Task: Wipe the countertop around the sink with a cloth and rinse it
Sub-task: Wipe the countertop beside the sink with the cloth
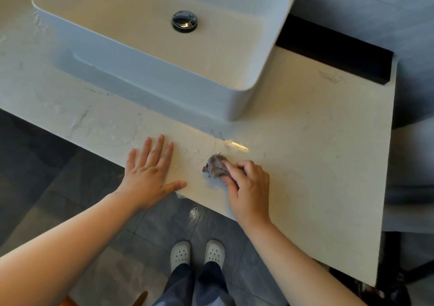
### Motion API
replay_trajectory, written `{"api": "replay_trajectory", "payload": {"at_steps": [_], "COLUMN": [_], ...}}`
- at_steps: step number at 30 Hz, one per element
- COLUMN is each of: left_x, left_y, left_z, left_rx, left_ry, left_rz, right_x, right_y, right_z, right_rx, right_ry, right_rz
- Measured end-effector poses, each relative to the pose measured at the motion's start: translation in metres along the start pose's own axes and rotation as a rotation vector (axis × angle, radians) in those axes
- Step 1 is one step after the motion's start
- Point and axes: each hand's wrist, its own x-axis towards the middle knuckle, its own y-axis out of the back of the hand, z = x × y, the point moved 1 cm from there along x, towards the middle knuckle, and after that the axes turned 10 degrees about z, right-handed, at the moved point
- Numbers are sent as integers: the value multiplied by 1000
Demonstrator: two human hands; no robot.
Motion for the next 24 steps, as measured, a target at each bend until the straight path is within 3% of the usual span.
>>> {"api": "replay_trajectory", "payload": {"at_steps": [8, 14, 18, 20, 24], "left_x": [0, 0, 0, 0, 1], "left_y": [5, 5, 5, 6, 7], "left_z": [-8, -5, -4, -4, -4], "left_rx": [-10, -9, 12, 12, 21], "left_ry": [-31, -5, -3, 1, 1], "left_rz": [14, 7, -3, -10, -26], "right_x": [-19, 65, 102, 94, 58], "right_y": [29, 42, 36, 37, 28], "right_z": [-13, 5, 25, 23, 17], "right_rx": [199, 429, 74, 56, -23], "right_ry": [-81, -265, -245, -237, 0], "right_rz": [-240, -394, -189, -81, -76]}}
